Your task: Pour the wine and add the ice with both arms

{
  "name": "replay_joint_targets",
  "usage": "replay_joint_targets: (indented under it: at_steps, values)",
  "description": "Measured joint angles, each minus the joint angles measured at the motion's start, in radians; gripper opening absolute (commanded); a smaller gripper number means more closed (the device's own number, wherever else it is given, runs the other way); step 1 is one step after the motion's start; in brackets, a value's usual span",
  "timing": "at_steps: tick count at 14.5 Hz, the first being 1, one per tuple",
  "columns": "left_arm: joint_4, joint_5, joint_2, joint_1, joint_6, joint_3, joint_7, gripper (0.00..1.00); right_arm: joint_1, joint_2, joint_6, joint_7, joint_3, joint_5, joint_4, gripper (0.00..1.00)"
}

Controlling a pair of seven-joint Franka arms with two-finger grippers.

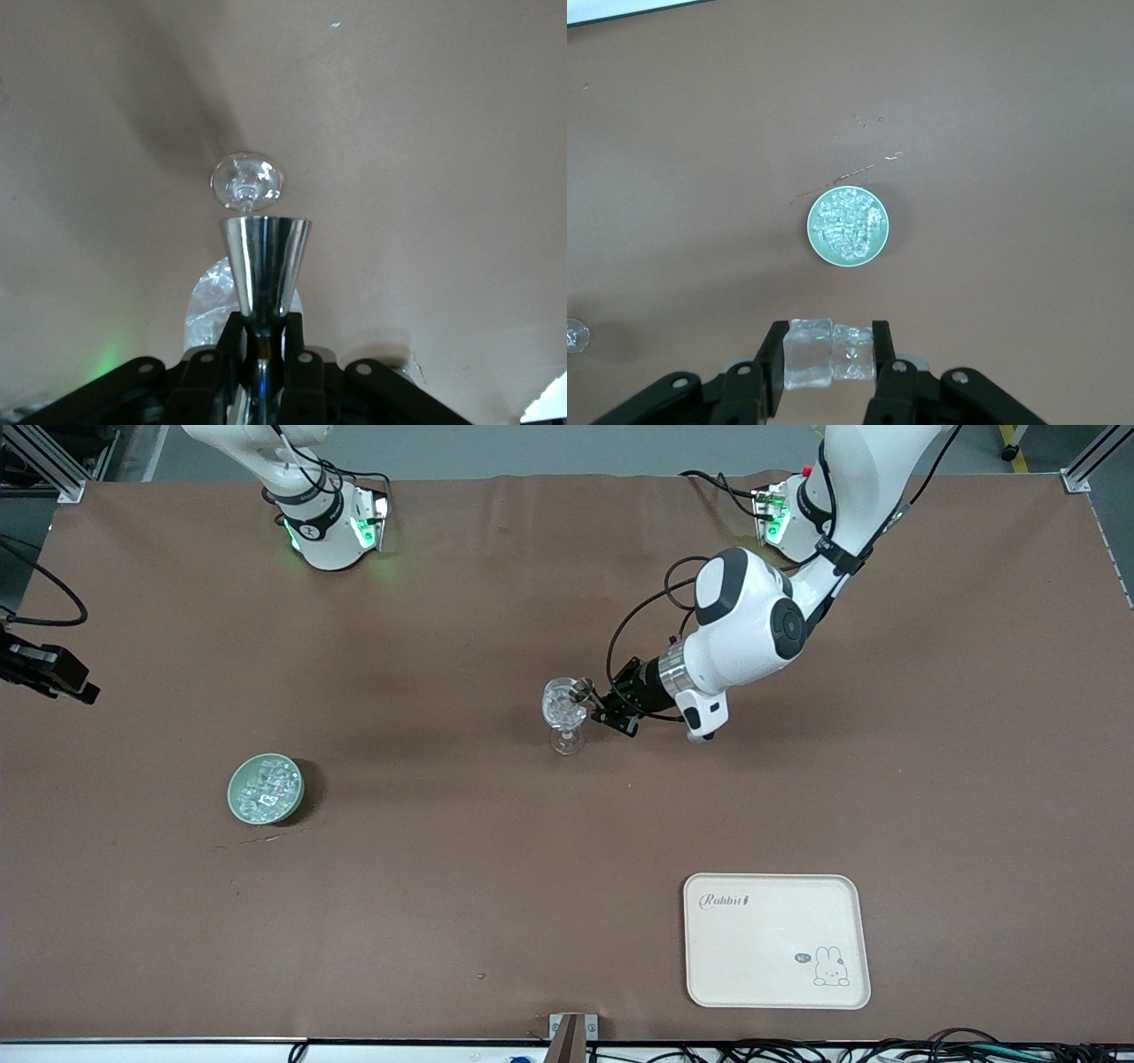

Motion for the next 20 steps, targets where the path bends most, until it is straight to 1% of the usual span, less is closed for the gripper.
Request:
replay_joint_targets:
  at_steps: [6, 12, 15, 17, 20]
  values:
    - [0.009, 0.301, 0.0, -0.003, 0.0, -0.021, -0.239, 0.0, 0.002, 0.0, 0.0, 0.0, 0.001, 0.001, 0.0, 0.02]
    - [0.01, 0.484, 0.0, -0.003, -0.001, -0.043, -0.396, 0.0, 0.002, 0.0, 0.001, 0.0, 0.001, 0.001, 0.0, 0.02]
    - [0.02, 0.53, 0.0, -0.003, -0.027, -0.047, -0.429, 0.0, 0.002, 0.0, 0.001, 0.0, 0.001, 0.001, 0.0, 0.0]
    - [0.035, 0.534, 0.0, -0.003, -0.06, -0.047, -0.429, 0.0, 0.002, 0.0, 0.001, 0.0, 0.001, 0.002, 0.0, 0.01]
    - [0.042, 0.546, 0.0, -0.003, -0.076, -0.05, -0.429, 0.0, 0.002, 0.0, 0.001, 0.0, 0.001, 0.011, 0.0, 0.01]
